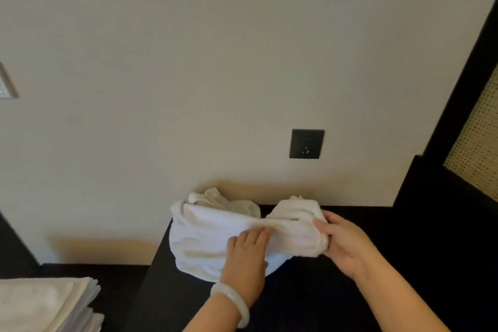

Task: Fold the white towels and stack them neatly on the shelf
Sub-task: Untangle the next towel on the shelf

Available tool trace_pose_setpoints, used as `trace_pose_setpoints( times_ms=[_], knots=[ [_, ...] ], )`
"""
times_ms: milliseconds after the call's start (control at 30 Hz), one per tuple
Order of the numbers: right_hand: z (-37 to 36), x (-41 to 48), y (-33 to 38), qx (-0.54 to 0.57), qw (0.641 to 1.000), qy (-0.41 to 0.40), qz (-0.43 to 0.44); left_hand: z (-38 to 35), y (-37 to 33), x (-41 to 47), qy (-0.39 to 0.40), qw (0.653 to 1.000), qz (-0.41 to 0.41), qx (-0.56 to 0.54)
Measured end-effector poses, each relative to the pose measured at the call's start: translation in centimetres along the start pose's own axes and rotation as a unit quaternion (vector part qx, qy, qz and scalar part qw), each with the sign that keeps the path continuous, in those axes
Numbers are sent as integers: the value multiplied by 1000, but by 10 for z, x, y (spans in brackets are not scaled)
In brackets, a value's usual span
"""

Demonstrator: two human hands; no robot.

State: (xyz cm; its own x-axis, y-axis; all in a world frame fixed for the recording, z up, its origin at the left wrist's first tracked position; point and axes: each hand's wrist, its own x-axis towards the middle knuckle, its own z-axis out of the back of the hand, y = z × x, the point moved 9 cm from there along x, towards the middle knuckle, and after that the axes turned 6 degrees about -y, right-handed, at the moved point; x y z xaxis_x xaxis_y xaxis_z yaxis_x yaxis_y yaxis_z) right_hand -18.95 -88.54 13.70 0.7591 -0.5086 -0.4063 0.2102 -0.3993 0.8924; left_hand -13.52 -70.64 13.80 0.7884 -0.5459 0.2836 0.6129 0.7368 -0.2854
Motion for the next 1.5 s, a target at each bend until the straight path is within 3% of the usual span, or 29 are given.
trace_pose_setpoints(
  times_ms=[100,200,333,400,467,567,667,800,900,1000,1167,1300,1367,1500],
  knots=[
    [36,7,38,17,999,-20,43,5,40,4,-10,989,109,97],
    [56,16,79,45,997,-17,53,30,74,13,-68,960,272,22],
    [54,28,112,27,998,11,49,13,60,40,46,982,182,-17],
    [56,33,115,25,998,16,47,12,55,46,101,984,140,48],
    [61,37,117,37,998,1,50,18,68,49,119,974,167,102],
    [68,39,131,58,995,-34,67,57,93,58,54,965,234,110],
    [56,35,163,61,992,-39,100,121,104,100,-43,968,240,60],
    [22,16,226,74,982,11,171,231,69,150,-203,968,147,-22],
    [7,-10,247,23,978,32,204,269,34,153,-214,974,74,3],
    [12,-28,222,-135,966,13,218,245,25,132,-148,986,41,60],
    [29,-31,101,-386,905,6,179,110,31,62,21,999,19,27],
    [55,-19,-26,-565,820,58,74,6,30,-18,131,990,55,-20],
    [71,-21,-62,-580,811,54,54,-34,40,-52,154,980,97,-79],
    [86,-17,-73,-626,773,-10,107,-55,77,-87,88,963,234,-98]
  ],
)
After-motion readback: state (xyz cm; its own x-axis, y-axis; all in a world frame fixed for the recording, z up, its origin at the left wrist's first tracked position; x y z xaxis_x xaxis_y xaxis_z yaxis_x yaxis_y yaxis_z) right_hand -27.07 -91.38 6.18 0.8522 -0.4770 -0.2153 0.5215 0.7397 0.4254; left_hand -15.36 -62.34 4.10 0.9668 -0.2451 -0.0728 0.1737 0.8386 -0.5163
